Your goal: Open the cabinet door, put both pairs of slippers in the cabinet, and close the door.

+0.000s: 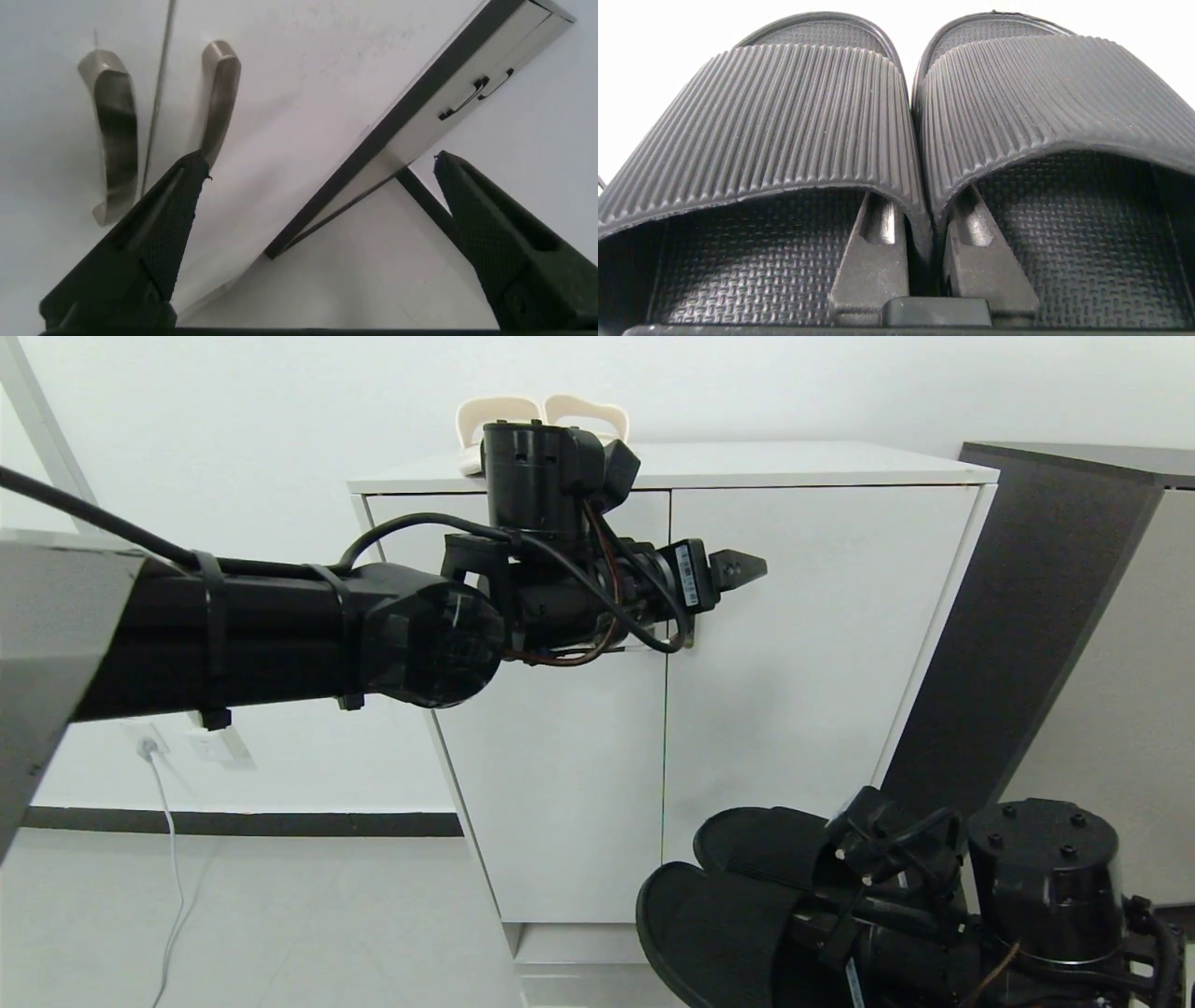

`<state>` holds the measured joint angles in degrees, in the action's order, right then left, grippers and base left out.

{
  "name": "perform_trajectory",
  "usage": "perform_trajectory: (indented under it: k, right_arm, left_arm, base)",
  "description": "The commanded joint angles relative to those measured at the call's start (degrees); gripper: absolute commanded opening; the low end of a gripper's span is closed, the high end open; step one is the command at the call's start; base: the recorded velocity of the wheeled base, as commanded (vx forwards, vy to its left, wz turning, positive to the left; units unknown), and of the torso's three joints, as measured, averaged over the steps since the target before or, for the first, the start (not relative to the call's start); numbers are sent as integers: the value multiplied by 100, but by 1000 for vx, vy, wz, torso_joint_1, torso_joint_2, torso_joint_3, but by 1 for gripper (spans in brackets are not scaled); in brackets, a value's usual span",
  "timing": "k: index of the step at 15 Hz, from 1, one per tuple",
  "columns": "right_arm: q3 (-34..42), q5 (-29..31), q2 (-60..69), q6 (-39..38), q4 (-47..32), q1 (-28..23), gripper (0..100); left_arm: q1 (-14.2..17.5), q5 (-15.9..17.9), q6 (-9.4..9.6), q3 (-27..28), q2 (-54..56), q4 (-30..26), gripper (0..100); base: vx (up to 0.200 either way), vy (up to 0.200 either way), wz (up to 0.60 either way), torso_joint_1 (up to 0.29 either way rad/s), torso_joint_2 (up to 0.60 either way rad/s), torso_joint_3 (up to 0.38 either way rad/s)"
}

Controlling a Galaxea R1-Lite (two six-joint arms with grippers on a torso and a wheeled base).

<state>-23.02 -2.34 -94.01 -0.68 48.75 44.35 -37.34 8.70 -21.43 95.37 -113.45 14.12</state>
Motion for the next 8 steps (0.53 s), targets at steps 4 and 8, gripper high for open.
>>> perform_trajectory:
  k: [4, 8]
  right_arm:
    - [-1, -3, -3, -2, 3, 4, 0]
    - [52, -3, -3, 103, 12, 4, 0]
  left_arm:
    - [7, 0, -10, 342, -187, -146, 100]
    - [34, 0, -10, 799, -503, -357, 100]
  base:
    - [0, 0, 0, 0, 0, 0]
    - [0, 0, 0, 0, 0, 0]
